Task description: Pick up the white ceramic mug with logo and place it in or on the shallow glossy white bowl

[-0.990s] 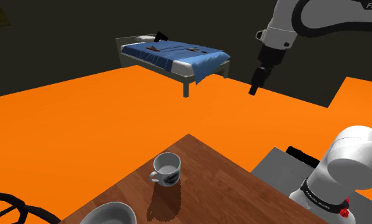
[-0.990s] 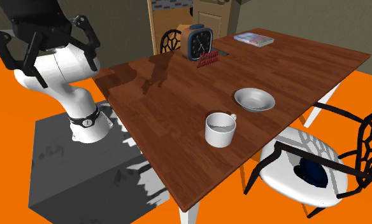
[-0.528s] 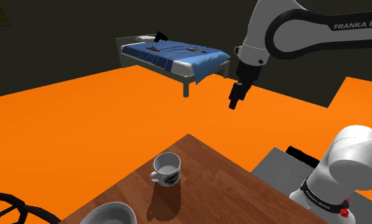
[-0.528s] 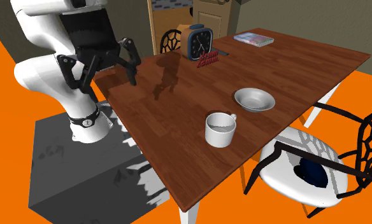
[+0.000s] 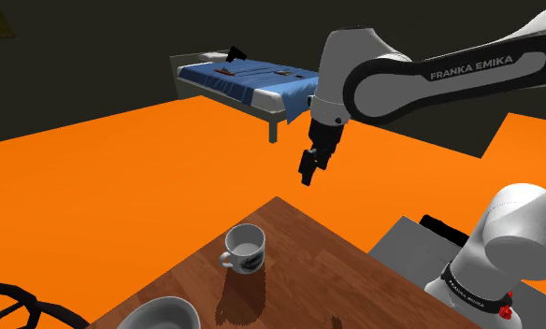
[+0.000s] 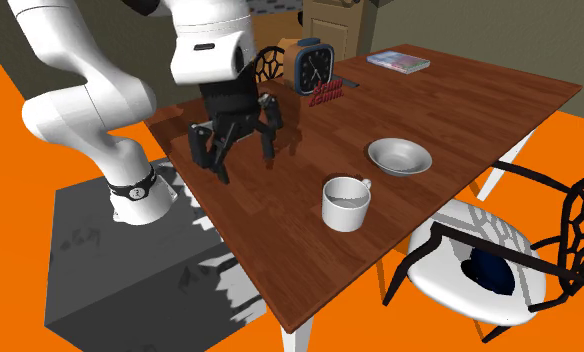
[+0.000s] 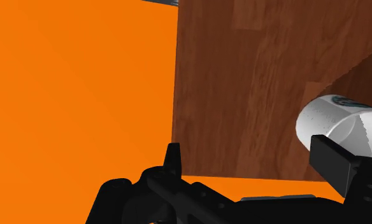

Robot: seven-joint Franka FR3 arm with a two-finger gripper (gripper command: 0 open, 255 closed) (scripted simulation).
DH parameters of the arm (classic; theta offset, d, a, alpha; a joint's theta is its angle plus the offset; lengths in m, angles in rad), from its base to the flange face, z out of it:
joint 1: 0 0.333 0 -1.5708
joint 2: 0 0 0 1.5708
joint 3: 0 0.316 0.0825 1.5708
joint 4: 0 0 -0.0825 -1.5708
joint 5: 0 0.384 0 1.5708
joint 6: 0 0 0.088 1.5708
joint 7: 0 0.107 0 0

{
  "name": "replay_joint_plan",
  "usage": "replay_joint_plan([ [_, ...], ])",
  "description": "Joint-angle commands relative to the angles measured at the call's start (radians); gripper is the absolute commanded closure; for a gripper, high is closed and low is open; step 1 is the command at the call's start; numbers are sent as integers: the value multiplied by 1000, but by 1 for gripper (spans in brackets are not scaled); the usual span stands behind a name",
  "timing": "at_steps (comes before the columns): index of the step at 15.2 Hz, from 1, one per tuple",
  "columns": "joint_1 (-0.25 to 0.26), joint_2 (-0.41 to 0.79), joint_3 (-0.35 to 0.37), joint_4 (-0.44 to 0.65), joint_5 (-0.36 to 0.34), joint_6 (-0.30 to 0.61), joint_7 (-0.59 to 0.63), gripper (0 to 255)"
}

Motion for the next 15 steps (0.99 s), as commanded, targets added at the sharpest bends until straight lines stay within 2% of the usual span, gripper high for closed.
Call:
replay_joint_plan([
  [1, 3, 61, 34, 16, -3, 44, 31, 0],
  [7, 9, 270, 138, 104, -59, 152, 154, 0],
  [12, 26, 467, 202, 209, -164, 216, 282, 0],
  [15, 45, 553, 213, 251, -219, 244, 337, 0],
])
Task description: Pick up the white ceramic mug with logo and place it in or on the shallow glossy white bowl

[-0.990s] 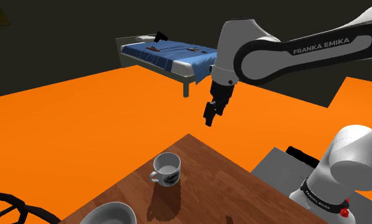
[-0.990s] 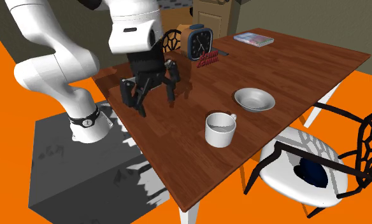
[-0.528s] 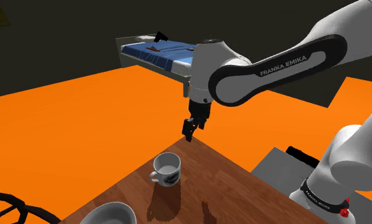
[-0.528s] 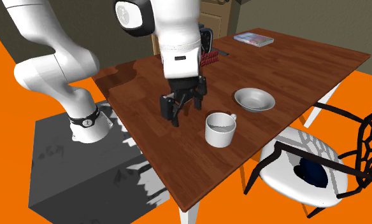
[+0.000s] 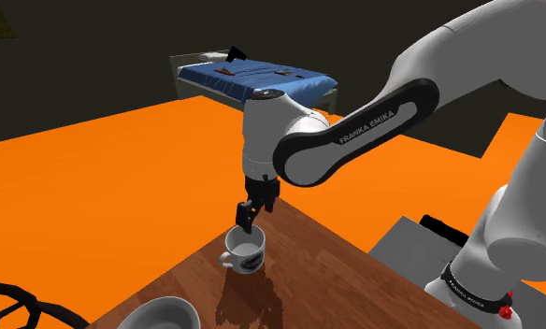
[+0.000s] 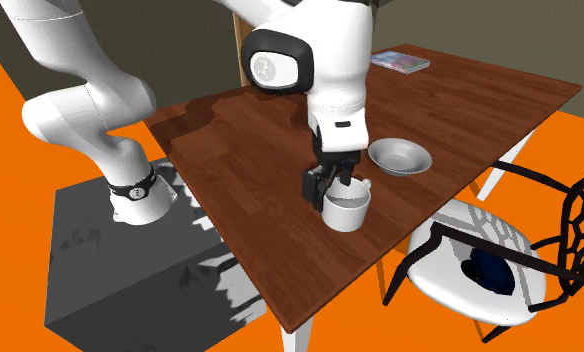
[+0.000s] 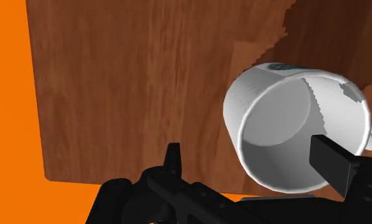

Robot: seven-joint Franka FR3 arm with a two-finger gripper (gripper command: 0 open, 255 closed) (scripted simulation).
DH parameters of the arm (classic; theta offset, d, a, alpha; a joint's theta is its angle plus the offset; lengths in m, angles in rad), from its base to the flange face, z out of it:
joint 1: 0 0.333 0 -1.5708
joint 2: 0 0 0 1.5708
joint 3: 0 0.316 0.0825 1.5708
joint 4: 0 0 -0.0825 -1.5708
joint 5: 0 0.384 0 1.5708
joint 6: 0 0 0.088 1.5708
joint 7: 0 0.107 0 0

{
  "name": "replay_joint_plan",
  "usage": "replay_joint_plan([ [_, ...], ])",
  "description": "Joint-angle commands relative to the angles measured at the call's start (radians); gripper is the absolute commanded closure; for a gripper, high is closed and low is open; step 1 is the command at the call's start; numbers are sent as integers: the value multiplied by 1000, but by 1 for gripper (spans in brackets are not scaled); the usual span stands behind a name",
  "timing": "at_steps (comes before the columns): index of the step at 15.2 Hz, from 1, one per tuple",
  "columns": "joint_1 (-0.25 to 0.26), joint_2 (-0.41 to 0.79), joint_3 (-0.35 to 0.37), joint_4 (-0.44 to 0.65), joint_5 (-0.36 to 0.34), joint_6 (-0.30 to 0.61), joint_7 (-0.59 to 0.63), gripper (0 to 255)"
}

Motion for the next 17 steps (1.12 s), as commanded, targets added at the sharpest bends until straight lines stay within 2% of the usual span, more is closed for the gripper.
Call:
replay_joint_plan([
  [1, 5, 33, 0, 4, -22, 25, 17, 0],
  [7, 13, 86, -6, -19, -61, 92, 44, 0],
  [15, 13, 86, -6, -19, -61, 92, 44, 0],
  [16, 13, 86, -6, -19, -61, 92, 44, 255],
  [17, 13, 86, -6, -19, -61, 92, 44, 255],
])
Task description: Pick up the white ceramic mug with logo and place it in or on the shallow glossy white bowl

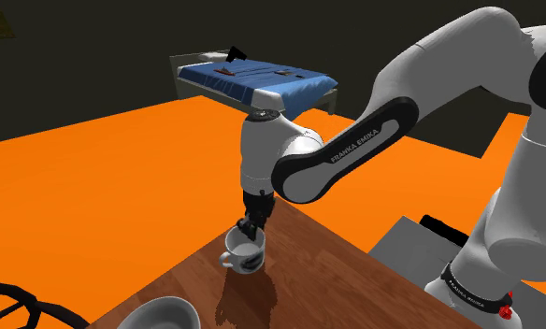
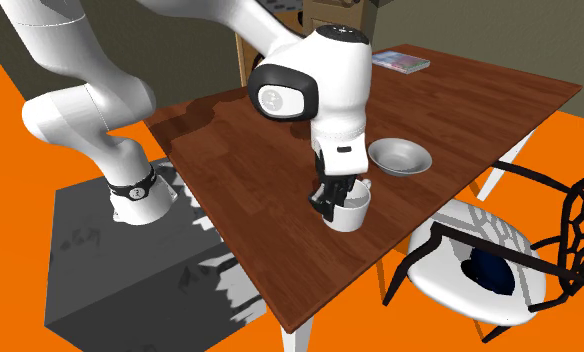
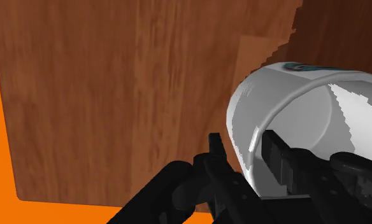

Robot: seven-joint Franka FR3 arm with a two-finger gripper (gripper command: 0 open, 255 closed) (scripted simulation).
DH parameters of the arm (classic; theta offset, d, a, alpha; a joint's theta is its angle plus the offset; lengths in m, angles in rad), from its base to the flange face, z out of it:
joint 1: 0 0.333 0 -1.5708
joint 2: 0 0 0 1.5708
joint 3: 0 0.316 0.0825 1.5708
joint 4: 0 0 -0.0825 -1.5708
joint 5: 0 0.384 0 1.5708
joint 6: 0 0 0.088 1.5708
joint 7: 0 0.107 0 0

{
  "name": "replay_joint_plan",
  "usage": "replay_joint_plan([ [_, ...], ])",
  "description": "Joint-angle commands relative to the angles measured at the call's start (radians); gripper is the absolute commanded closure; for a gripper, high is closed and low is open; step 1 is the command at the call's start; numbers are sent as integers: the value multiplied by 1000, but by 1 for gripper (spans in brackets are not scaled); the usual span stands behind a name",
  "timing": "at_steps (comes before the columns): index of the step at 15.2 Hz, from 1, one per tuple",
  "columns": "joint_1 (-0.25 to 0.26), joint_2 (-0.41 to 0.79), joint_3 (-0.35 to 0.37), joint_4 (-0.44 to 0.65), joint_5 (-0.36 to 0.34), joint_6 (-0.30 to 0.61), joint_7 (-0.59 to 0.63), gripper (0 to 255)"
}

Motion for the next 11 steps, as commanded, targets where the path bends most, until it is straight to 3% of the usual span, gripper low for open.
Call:
replay_joint_plan([
  [1, 0, 0, 0, 0, 0, 0, 0, 255],
  [11, -4, -26, 4, 15, 20, -37, -13, 255],
])
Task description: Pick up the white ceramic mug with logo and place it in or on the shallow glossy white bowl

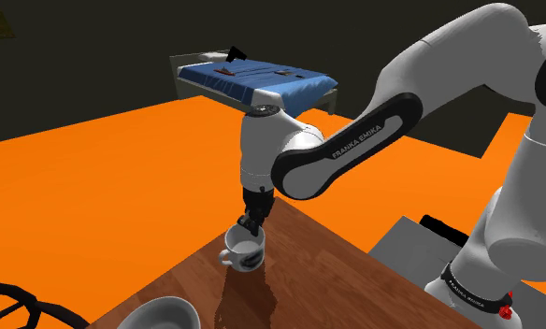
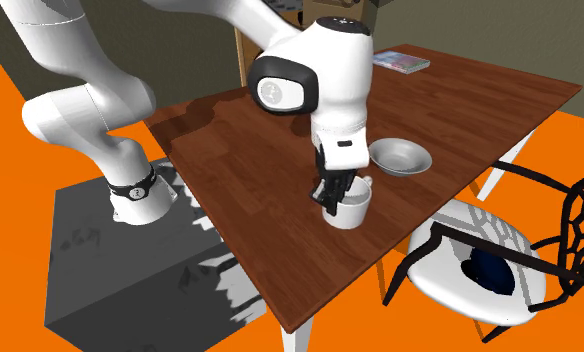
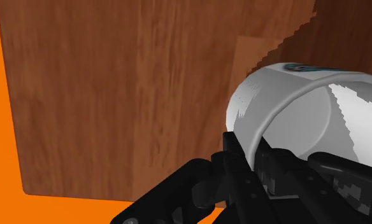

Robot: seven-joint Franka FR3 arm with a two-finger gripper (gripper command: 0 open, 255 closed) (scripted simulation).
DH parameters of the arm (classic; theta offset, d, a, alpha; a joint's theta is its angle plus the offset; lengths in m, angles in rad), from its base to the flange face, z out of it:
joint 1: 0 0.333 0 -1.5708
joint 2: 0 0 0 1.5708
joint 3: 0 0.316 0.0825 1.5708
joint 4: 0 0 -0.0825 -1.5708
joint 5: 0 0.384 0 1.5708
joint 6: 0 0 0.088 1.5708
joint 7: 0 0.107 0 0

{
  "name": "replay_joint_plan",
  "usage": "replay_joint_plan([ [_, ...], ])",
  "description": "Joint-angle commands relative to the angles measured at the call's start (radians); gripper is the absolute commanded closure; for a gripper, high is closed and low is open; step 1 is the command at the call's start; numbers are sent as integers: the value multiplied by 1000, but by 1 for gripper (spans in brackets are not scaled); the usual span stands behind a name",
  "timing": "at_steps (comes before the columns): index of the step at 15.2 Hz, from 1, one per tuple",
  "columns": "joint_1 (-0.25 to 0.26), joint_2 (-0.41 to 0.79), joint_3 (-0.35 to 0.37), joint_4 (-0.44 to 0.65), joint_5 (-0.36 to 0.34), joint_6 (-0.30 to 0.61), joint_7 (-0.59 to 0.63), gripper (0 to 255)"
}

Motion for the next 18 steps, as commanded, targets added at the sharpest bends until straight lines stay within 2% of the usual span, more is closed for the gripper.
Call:
replay_joint_plan([
  [1, -3, -16, 2, 13, 12, -26, -9, 255],
  [18, -15, -121, 5, 140, 83, -244, -55, 255],
])
